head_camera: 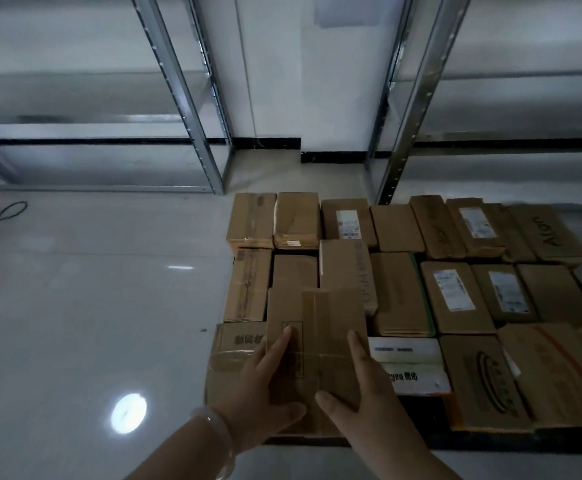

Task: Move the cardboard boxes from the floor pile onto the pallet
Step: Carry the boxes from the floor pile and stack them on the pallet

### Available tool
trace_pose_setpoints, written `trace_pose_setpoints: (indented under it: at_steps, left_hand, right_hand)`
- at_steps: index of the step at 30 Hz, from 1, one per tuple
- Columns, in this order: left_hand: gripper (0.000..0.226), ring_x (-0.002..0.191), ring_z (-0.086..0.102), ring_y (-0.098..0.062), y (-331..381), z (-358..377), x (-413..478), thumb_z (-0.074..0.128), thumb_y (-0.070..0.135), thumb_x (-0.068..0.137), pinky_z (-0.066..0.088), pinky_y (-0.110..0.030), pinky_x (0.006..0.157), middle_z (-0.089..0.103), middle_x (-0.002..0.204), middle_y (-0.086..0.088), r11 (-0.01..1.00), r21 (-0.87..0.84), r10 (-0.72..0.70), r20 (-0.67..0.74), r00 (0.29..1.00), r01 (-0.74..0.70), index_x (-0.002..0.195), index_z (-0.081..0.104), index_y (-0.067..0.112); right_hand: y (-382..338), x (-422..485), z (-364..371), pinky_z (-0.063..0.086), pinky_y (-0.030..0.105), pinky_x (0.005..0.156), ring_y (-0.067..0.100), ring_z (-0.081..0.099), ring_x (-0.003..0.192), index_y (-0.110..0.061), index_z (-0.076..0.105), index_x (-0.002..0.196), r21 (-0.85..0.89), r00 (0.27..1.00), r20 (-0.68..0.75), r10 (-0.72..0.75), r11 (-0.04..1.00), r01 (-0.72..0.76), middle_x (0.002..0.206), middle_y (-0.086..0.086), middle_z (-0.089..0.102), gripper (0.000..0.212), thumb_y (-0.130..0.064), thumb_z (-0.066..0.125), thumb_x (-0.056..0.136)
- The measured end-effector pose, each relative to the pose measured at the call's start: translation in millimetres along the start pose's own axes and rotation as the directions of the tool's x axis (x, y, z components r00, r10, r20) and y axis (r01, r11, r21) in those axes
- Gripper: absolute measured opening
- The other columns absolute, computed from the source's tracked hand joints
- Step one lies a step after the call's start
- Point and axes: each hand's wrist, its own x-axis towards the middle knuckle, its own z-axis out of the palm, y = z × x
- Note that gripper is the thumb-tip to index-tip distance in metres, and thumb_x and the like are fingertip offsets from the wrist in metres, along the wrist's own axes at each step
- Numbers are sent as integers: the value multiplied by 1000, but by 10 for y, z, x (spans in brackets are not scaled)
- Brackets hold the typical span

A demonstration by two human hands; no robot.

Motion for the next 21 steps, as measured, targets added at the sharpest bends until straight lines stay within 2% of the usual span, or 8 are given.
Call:
trace_pose_setpoints:
  at_steps: [3,7,10,14,18,21]
  left_hand:
    - [106,142,29,-20,-210,-216,287,76,27,82,41,-37,110,5,160,12,997,-32,-71,-16,997,70,149,-2,54]
    - [104,134,33,-13,-606,-551,719,76,23,82,42,-23,106,13,154,12,994,-83,-71,-62,996,66,140,-2,60]
    - [105,132,36,-12,-927,-855,1092,78,20,80,45,-29,106,21,149,13,989,-136,-67,-69,995,58,141,1,58]
    - [107,134,34,-13,-1319,-1209,1607,77,22,82,43,-30,108,19,151,15,993,-81,-85,-48,995,81,151,-1,49]
    - [108,137,29,-12,-1634,-1436,2150,74,23,84,40,-28,109,12,153,15,996,-21,-92,-7,996,92,150,-7,49]
    - [107,130,31,-10,-1843,-1532,2500,73,23,83,38,-19,101,16,152,11,994,37,-100,15,995,100,149,-6,51]
  right_hand:
    - [-80,469,163,25,35,118,13,14,147,-72,-29,121,-56,999,39,12,998,-10,161,-13,2,98,-64,61,84]
    - [-254,1132,416,33,30,106,13,26,142,-77,-36,114,-96,996,76,43,995,-36,160,-20,4,102,-66,60,83]
    - [-369,1663,624,26,34,113,13,21,144,-78,-35,113,-90,995,89,36,996,-28,158,-23,1,104,-63,64,83]
    - [-464,2305,939,28,37,112,12,23,144,-78,-27,119,-47,994,96,60,997,-56,160,-21,9,107,-56,71,82]
    - [-448,2854,1195,30,34,111,10,23,144,-76,-19,128,11,994,64,88,996,-88,160,-21,12,109,-51,75,80]
    - [-391,3193,1362,33,32,106,12,27,143,-66,-15,141,4,991,45,124,992,-125,159,-18,14,109,-48,75,82]
